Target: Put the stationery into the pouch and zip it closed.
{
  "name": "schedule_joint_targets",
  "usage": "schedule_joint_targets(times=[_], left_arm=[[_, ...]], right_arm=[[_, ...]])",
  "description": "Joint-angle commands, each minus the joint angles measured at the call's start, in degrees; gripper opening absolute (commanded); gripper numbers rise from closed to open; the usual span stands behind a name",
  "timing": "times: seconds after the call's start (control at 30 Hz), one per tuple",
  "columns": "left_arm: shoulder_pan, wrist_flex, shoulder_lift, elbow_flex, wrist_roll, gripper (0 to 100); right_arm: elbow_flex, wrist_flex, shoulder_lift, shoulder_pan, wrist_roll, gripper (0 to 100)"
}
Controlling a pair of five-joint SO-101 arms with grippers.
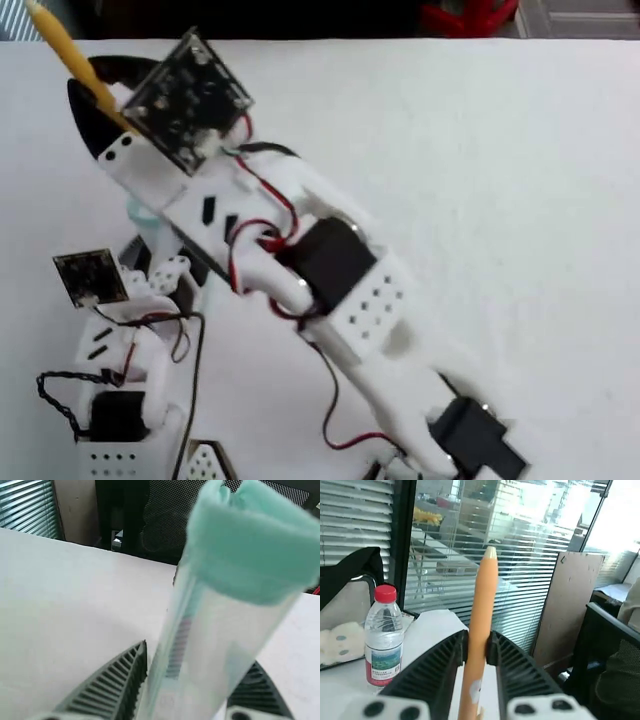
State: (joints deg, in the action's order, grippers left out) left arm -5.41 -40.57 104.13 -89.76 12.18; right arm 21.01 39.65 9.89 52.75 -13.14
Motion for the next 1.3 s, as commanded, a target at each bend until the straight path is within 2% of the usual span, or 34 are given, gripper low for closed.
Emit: schedule_joint_targets(times=[0.0,0.2,0.4,0.67,0.9,1.27], left_arm=[[0.48,1.23,0.40,0.62,-0.09,26],[0.57,1.23,0.40,0.62,-0.09,26],[0.57,1.23,0.40,0.62,-0.09,26],[0.40,1.23,0.40,0.62,-0.09,26],[0.48,1.23,0.40,0.53,-0.09,26],[0.57,1.23,0.40,0.35,-0.09,26]], right_arm=[[2.73,0.13,-1.98,0.57,-0.62,1.8],[2.37,-4.44,-4.88,0.57,-0.62,1.8],[2.29,-4.26,-6.90,-0.40,-0.62,1.8],[2.29,3.82,-6.90,-3.38,-0.44,1.8],[2.29,9.19,-6.81,-5.05,3.87,1.8],[2.29,18.51,-0.92,-4.18,3.43,1.8]])
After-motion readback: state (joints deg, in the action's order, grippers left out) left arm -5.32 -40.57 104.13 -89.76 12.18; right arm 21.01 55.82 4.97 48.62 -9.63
